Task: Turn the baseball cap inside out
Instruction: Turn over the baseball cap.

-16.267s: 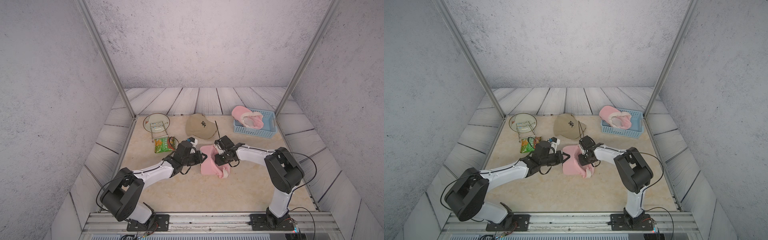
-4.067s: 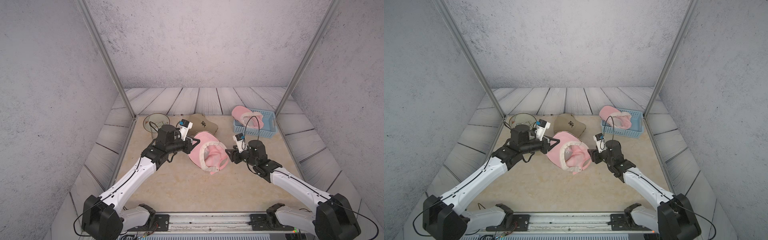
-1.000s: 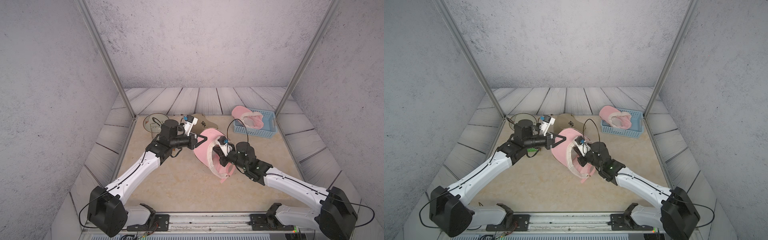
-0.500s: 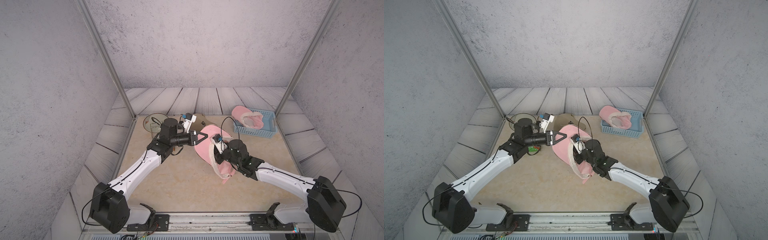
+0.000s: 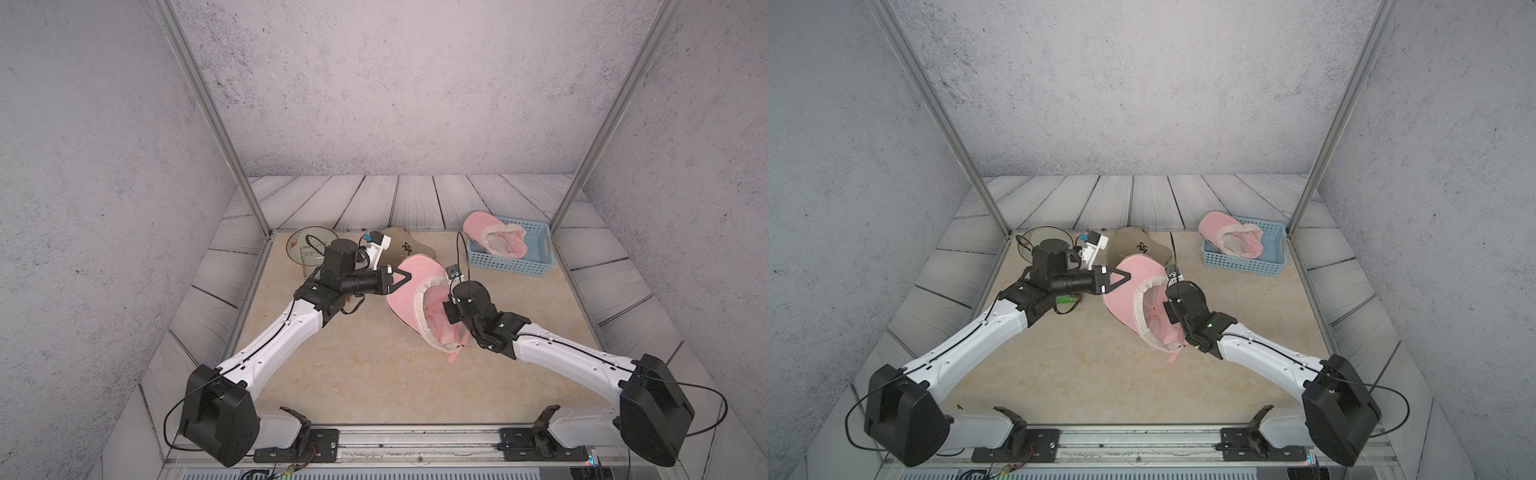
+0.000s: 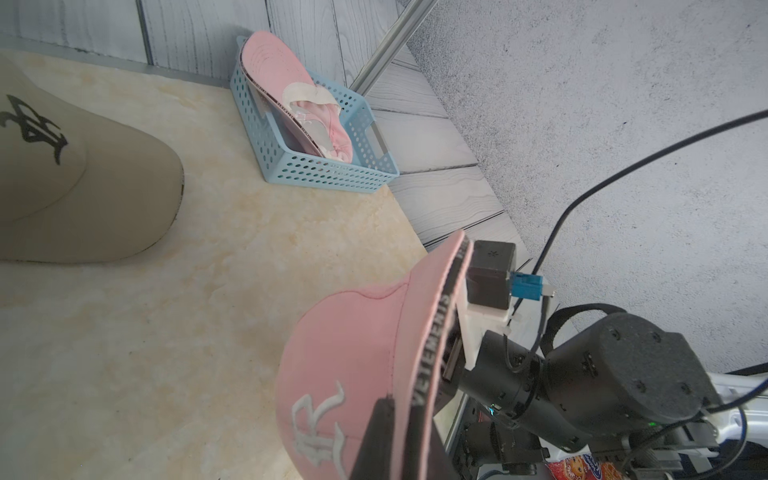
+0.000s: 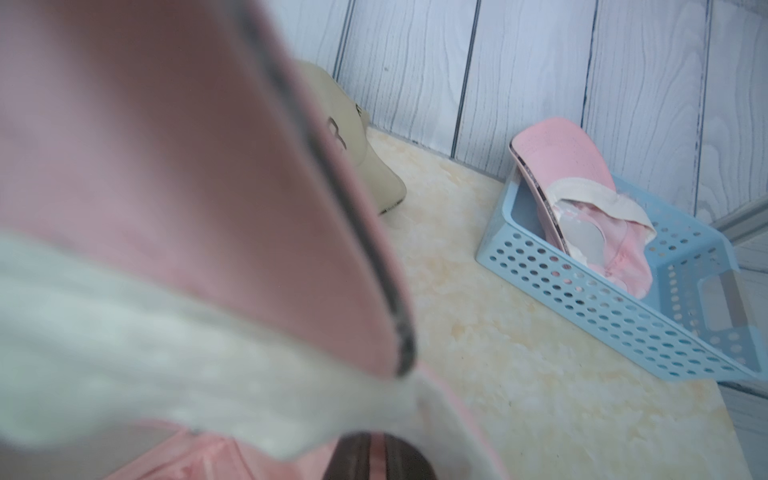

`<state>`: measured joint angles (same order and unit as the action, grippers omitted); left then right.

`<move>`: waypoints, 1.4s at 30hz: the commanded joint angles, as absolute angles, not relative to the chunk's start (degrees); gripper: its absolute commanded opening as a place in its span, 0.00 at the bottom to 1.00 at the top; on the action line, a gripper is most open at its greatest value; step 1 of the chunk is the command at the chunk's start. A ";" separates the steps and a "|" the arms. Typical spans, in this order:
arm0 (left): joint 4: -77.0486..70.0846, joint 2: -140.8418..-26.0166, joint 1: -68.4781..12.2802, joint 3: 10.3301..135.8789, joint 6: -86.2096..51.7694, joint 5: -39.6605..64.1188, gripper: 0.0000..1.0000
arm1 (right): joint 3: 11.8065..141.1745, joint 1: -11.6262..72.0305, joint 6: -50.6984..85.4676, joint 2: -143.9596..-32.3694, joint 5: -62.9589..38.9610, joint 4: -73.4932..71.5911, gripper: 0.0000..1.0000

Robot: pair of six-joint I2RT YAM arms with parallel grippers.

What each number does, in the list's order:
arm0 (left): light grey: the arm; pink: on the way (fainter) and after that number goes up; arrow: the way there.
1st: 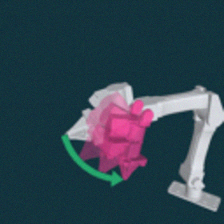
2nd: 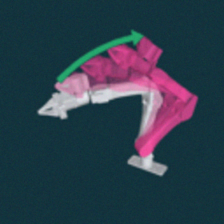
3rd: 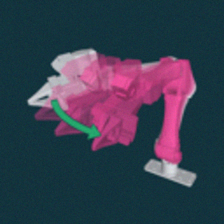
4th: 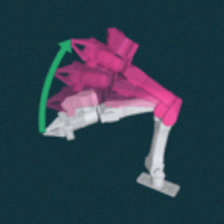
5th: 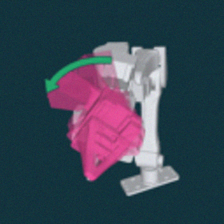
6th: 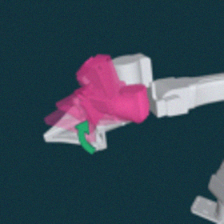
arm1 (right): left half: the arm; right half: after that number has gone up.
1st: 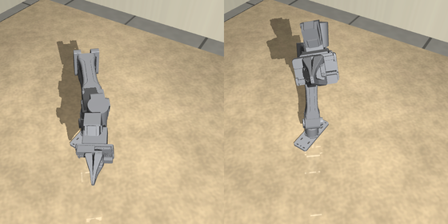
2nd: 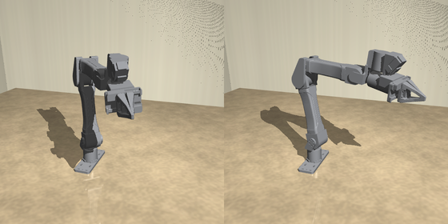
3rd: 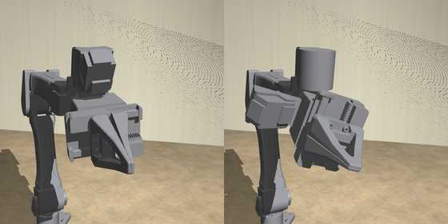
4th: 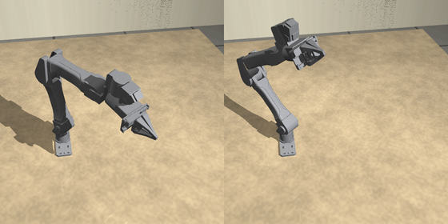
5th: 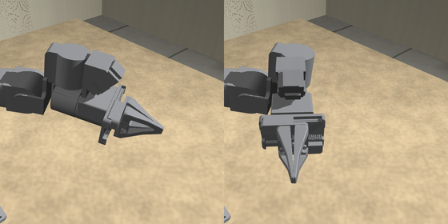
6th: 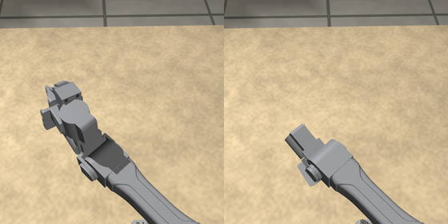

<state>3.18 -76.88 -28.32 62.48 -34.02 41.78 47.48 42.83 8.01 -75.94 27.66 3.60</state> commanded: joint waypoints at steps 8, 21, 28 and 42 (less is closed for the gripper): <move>-0.06 -74.75 -28.95 62.58 -32.94 46.11 0.00 | 45.79 42.27 5.72 -74.67 18.21 6.86 0.17; -1.35 -75.23 -29.00 62.73 -32.35 47.44 0.00 | 51.94 42.34 3.68 -76.66 -20.75 8.41 0.16; -1.32 -75.01 -28.94 63.47 -32.02 47.69 0.00 | 52.56 42.36 3.60 -80.97 -24.43 11.72 0.15; 0.02 -71.85 -28.83 63.26 -30.12 45.46 0.00 | 58.22 42.12 1.22 -90.79 -1.95 28.71 0.14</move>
